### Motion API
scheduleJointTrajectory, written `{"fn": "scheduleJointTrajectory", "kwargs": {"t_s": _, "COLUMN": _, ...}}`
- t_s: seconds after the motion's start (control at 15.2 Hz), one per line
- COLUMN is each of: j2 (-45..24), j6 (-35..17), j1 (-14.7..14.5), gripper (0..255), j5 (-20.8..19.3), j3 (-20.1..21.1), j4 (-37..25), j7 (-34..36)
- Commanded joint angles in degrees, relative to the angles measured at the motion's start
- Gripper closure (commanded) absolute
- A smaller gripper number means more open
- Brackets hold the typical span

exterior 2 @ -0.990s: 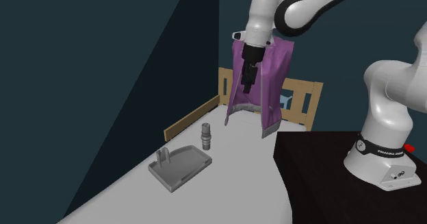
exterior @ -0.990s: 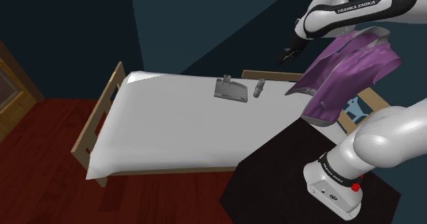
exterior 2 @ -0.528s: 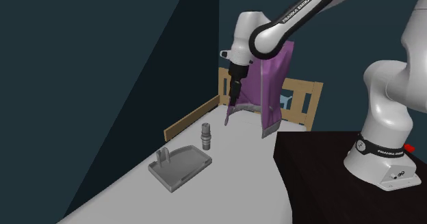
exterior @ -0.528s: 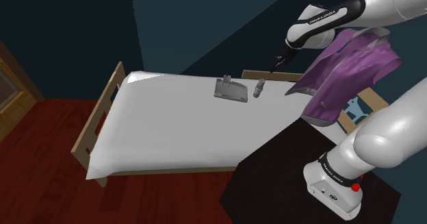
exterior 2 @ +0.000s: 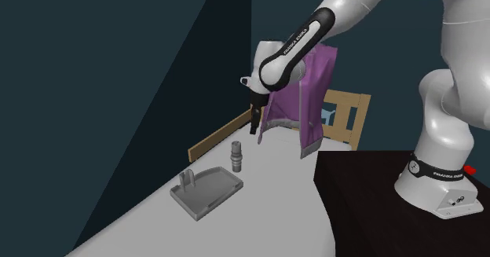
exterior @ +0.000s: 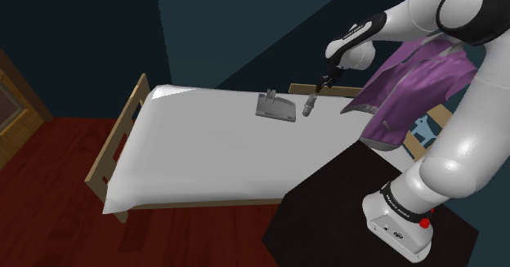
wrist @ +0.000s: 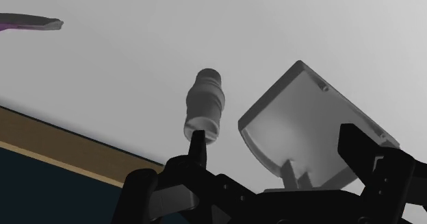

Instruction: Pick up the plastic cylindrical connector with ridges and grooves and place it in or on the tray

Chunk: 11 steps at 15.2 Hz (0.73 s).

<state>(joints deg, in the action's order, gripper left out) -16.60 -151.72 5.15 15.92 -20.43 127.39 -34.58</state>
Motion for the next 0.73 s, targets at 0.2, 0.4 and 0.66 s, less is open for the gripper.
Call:
{"fn": "scheduleJointTrajectory", "kwargs": {"t_s": 0.2, "j2": -11.48, "j6": -1.97, "j1": 4.91, "gripper": 0, "j5": 5.72, "j3": 3.47, "j4": -9.14, "j7": -5.15}}
{"fn": "scheduleJointTrajectory", "kwargs": {"t_s": 0.4, "j2": -18.10, "j6": -2.52, "j1": 7.68, "gripper": 0, "j5": 7.54, "j3": 5.23, "j4": -15.26, "j7": -6.93}}
{"fn": "scheduleJointTrajectory", "kwargs": {"t_s": 0.66, "j2": -22.97, "j6": -3.27, "j1": 9.42, "gripper": 0, "j5": 8.54, "j3": 6.53, "j4": -19.48, "j7": -7.81}}
